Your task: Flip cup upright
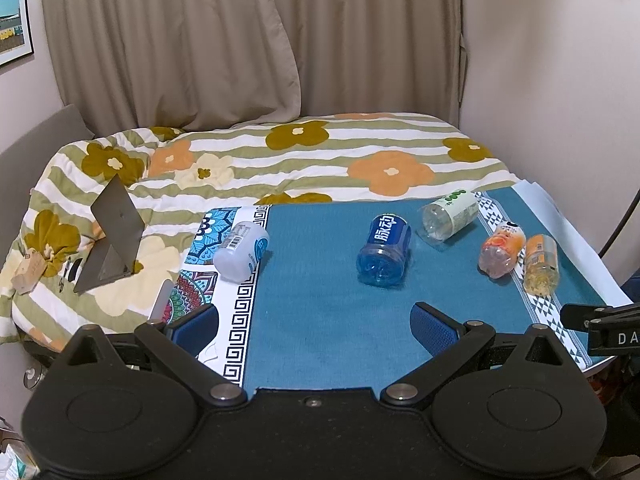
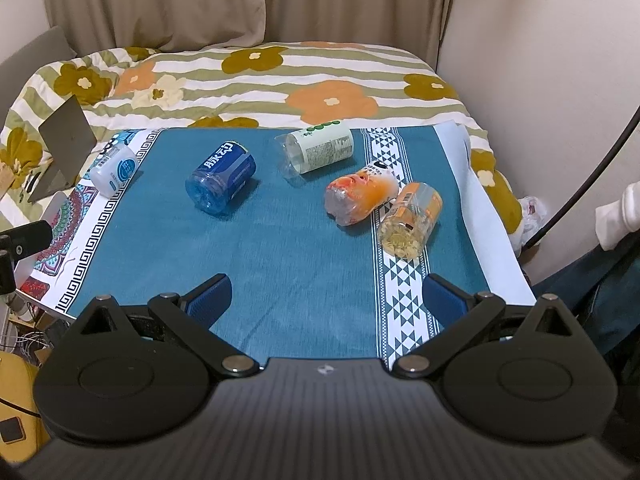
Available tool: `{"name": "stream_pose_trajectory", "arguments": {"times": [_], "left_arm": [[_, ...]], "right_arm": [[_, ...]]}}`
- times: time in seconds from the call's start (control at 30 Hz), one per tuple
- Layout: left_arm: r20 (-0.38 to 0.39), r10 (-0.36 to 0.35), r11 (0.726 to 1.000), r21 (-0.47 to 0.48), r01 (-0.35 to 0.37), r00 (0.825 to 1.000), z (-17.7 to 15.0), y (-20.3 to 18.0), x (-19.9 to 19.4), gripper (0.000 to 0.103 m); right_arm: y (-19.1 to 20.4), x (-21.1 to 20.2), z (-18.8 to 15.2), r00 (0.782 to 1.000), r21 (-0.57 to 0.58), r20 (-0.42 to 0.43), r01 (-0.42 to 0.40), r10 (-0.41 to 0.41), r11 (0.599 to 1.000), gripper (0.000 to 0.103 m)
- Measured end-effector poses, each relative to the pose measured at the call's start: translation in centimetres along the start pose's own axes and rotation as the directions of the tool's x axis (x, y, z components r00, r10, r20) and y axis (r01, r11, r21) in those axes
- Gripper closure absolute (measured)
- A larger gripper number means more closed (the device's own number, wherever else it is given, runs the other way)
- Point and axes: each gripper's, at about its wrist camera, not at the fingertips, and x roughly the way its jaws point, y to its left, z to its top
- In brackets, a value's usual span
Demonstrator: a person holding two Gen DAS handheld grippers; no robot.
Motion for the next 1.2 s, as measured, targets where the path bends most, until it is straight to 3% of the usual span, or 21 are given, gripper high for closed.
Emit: {"name": "stream_pose_trajectory", "arguments": {"times": [1.2], "left_arm": [[-0.022, 0.014, 0.999, -0.030, -0.014, 1.000, 0.22, 0.93, 0.83, 0.000]], "right_arm": [[0.93, 0.35, 0.40, 1.000, -0.021, -0.006, -0.013, 0.012, 1.000, 0.000]]}}
